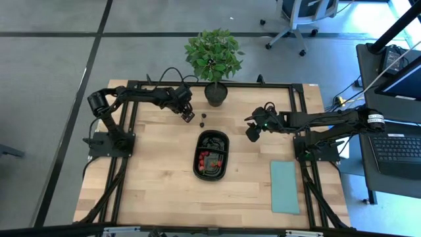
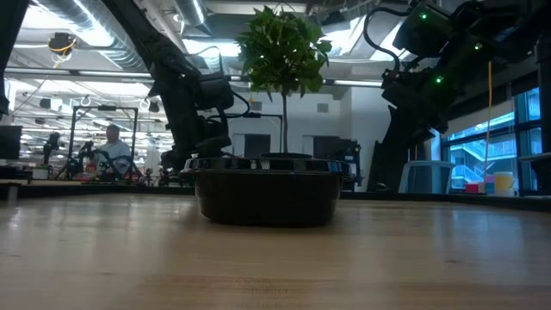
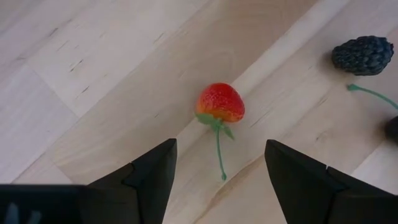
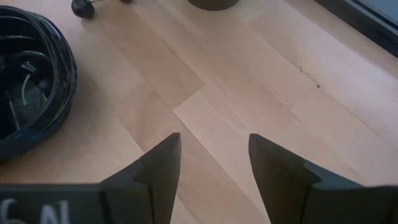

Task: Pick and placing Produce into tupperware
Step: Put the red strawberry into the black container with the other red fruits

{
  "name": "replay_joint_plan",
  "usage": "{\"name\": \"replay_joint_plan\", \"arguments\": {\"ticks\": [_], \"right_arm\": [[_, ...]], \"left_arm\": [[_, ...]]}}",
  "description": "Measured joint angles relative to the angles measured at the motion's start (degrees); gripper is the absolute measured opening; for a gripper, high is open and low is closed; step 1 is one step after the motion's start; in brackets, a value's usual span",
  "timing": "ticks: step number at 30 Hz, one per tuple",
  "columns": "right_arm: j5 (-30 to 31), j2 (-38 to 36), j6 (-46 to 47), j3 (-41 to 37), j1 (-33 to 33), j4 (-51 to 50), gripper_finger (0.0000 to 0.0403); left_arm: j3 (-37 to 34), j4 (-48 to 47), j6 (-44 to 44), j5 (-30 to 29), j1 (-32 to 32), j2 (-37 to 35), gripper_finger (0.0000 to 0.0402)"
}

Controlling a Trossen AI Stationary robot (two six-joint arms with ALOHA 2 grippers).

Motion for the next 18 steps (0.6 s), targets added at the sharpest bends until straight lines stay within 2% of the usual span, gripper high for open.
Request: {"name": "replay_joint_plan", "arguments": {"ticks": [18], "right_arm": [[0.0,0.0,0.0,0.0,0.0,0.0,0.0190]], "left_arm": [[0.1,1.1,1.9,-0.8,-0.3,3.1,0.0236]]}}
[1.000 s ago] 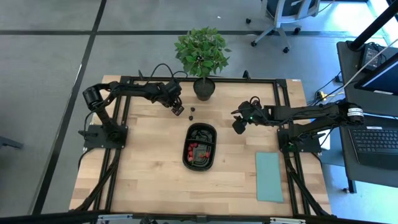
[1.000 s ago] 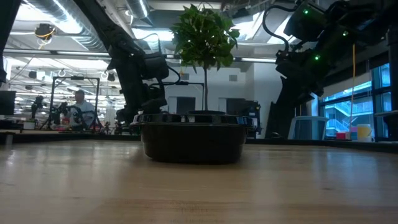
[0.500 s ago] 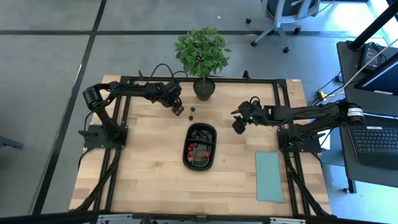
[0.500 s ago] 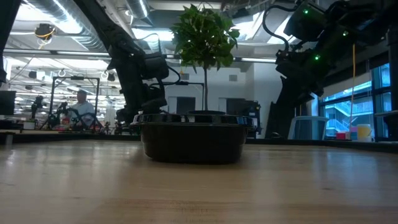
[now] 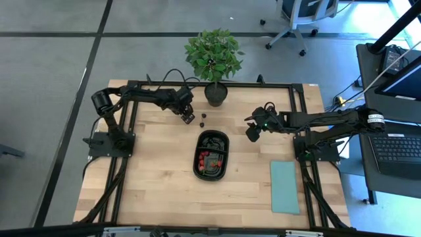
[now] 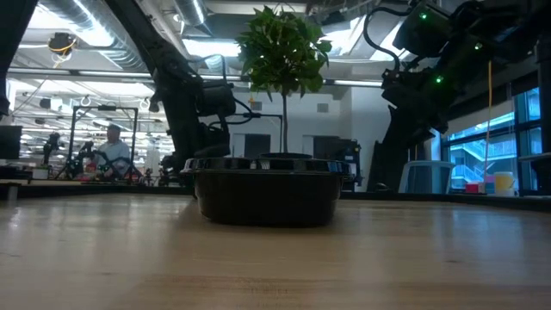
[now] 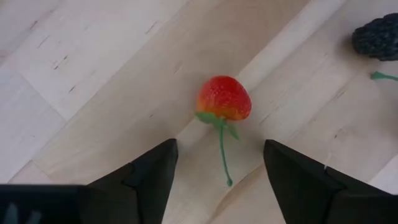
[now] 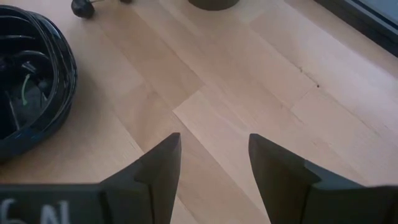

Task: Pick and placing Produce into tupperware
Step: Put the red strawberry into the black container with the other red fruits

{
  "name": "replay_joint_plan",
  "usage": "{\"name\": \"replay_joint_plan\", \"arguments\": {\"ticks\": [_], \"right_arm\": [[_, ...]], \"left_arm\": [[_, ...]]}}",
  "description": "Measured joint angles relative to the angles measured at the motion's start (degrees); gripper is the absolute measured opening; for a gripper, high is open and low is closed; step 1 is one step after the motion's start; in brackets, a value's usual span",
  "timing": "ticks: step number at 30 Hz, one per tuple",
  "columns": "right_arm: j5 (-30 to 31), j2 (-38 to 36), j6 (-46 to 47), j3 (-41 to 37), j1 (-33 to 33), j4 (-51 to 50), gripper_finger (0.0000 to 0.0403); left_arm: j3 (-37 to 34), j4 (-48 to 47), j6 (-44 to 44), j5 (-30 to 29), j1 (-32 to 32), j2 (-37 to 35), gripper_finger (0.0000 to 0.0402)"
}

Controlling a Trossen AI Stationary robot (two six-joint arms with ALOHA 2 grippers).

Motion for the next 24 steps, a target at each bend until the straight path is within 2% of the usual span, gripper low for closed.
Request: {"name": "replay_joint_plan", "arguments": {"ticks": [5,24], "right_arm": [[0.0,0.0,0.0,0.0,0.0,0.0,0.0191],[0.0,0.0,0.0,0.0,0.0,0.0,0.0191]], "left_arm": [[0.0,0.1,-0.1,-0.7,0.0,0.1,0.0219],[0.0,1.1,0.1,-2.4,0.1,0.3,0.0081]]}}
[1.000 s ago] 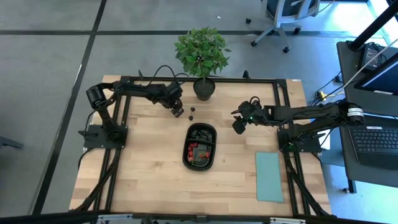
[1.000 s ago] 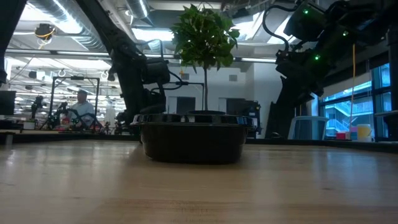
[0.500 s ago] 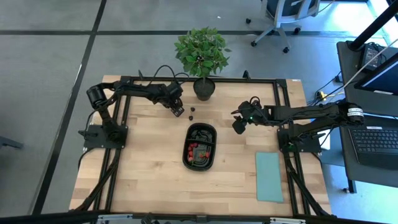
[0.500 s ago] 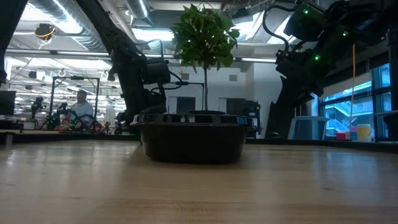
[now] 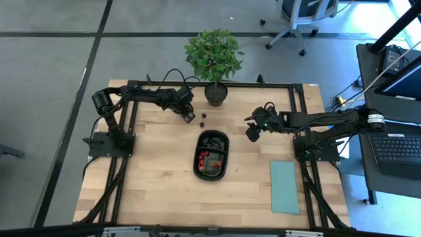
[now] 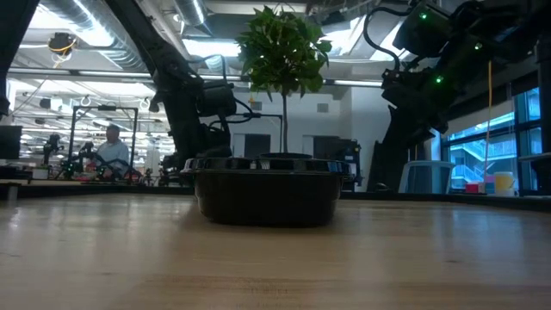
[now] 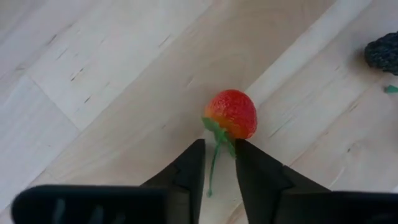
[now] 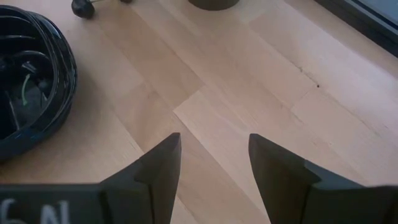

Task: Pick and placing Produce into tupperware
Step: Put the red strawberry into the black container with the other red fruits

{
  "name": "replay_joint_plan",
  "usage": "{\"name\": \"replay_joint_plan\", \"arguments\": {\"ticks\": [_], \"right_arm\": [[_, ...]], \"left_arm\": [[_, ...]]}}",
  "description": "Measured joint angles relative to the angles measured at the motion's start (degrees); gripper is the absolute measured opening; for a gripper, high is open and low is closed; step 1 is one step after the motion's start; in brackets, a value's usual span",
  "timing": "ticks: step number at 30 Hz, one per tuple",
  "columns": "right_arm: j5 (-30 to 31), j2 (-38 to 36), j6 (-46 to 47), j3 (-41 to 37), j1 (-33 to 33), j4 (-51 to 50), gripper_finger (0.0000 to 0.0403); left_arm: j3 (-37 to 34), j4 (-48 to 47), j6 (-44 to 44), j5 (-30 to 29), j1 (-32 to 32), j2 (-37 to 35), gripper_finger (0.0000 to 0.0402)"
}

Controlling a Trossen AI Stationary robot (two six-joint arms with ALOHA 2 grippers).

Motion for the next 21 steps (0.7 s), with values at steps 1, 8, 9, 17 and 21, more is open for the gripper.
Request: {"name": "replay_joint_plan", "arguments": {"ticks": [1,8,9,17,21], "right_arm": [[0.0,0.0,0.0,0.0,0.0,0.0,0.0191],[0.0,0.0,0.0,0.0,0.0,0.0,0.0191],[0.0,0.0,0.0,0.0,0.0,0.0,0.0191],[0.0,0.0,0.0,0.0,0.0,0.0,0.0191],[0.0,0.0,-0.1,0.0,0.0,0.0,0.0191]], "left_arm": [[0.0,0.0,0.0,0.0,0.0,0.0,0.0075],[0.0,0.1,1.2,-0.1,0.0,0.0,0.0027],[0.0,0.2,1.8,-0.1,0.0,0.0,0.0020],[-0.3,-0.5,4.5,0.1,0.0,-1.0,0.0003],[-0.2,-0.3,4.7,0.2,-0.3,-3.3,0.0002]]}}
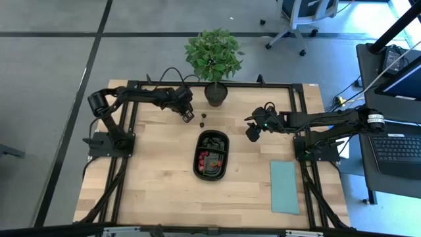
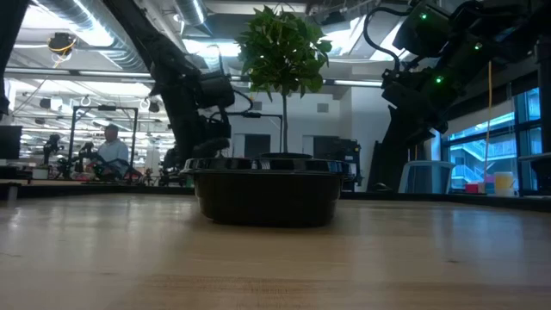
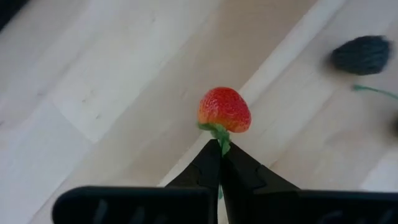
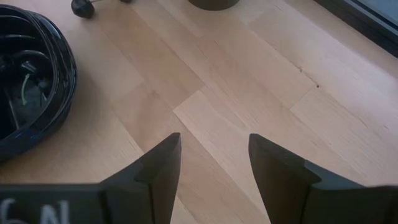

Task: Pick and placing Produce into tupperware
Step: Put the red strawberry into the black container with the other red fruits

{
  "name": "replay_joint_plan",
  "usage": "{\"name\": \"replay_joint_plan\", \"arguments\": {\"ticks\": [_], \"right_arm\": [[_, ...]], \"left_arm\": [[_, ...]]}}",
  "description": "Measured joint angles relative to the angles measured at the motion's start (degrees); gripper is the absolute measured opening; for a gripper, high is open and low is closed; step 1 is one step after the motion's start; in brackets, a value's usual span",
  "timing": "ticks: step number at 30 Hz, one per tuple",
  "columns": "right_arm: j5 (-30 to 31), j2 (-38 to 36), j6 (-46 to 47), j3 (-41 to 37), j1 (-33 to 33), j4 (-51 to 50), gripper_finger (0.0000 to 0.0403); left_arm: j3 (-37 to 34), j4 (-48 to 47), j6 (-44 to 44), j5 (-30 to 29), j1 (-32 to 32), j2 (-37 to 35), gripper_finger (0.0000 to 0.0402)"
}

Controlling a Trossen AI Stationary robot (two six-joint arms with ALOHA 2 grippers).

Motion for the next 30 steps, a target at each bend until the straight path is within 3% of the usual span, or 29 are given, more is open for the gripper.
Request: {"name": "replay_joint_plan", "arguments": {"ticks": [7,16,30], "right_arm": [[0.0,0.0,-0.1,0.0,0.0,0.0,0.0191],[0.0,0.0,-0.1,0.0,0.0,-0.2,0.0191],[0.0,0.0,-0.1,0.0,0.0,-0.1,0.0191]], "left_arm": [[0.0,-0.6,0.0,5.0,-3.1,-5.7,0.0002],[0.1,0.6,-0.2,13.3,-13.9,-8.6,0.0001],[0.1,4.6,-3.2,13.0,-32.2,-8.6,0.0001]]}}
